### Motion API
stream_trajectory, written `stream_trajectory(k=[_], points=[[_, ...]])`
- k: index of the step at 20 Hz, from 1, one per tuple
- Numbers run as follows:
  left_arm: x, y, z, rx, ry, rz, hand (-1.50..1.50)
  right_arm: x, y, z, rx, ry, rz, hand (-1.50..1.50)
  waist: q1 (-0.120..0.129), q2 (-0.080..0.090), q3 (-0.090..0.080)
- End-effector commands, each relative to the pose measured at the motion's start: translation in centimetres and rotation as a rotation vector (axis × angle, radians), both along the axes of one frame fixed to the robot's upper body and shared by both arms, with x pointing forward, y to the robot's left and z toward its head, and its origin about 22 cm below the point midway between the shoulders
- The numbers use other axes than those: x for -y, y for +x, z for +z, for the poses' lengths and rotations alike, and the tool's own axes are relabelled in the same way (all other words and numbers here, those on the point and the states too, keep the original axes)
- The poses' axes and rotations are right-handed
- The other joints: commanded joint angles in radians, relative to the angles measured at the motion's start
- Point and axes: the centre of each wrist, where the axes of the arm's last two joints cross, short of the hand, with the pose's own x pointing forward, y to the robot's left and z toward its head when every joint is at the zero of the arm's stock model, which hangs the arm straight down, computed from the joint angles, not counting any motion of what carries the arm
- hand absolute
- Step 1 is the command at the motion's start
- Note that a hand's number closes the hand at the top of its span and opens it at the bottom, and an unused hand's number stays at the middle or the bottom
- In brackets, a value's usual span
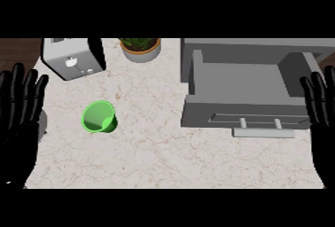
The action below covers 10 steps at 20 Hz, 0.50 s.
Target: Pick up the cup, place it into the drawer and close the drawer
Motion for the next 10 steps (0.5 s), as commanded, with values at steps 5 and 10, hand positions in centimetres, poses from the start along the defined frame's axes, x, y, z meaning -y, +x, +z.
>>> stream_trajectory(k=[5,10], points=[[1.1,3.0,-0.4,-0.020,-0.018,0.064,-1.50,0.3,1.3,-0.3,-0.082,0.012,0.065,-1.50,-0.019,-0.028,0.018],[3.7,5.6,-1.6,-0.142,-0.219,0.032,-1.50,-1.8,2.1,-1.6,-0.159,0.078,0.137,-1.50,-0.022,-0.025,0.018]])
